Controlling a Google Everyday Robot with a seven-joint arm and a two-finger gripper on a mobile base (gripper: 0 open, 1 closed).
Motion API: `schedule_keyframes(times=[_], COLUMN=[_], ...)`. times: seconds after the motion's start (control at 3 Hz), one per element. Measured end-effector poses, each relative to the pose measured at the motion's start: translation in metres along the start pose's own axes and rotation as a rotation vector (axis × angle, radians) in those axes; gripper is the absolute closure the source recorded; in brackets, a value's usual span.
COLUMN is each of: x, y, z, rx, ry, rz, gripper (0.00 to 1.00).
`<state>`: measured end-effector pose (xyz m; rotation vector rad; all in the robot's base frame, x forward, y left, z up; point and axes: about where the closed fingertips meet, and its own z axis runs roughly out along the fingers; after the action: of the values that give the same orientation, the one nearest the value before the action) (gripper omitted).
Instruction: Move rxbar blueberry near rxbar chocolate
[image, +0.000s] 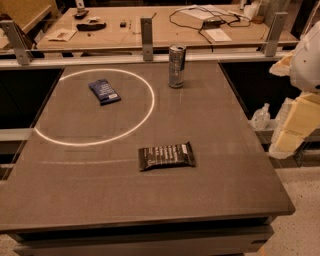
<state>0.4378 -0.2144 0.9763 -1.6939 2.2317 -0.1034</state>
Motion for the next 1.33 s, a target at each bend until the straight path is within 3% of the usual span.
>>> schedule_keyframes(times=[0.33, 0.67, 1.0, 1.33], x=[0.012, 0.029, 0.022, 0.005], y=[-0.005, -0.016, -0.037, -0.052], z=[0.013, 0.042, 0.067, 0.071], rx=[0.004, -0.004, -0.037, -0.065], ry=[-0.084, -0.265, -0.494, -0.683], rz=[0.095, 0.206, 0.26, 0.27], gripper=[0.0, 0.0, 0.0, 0.0])
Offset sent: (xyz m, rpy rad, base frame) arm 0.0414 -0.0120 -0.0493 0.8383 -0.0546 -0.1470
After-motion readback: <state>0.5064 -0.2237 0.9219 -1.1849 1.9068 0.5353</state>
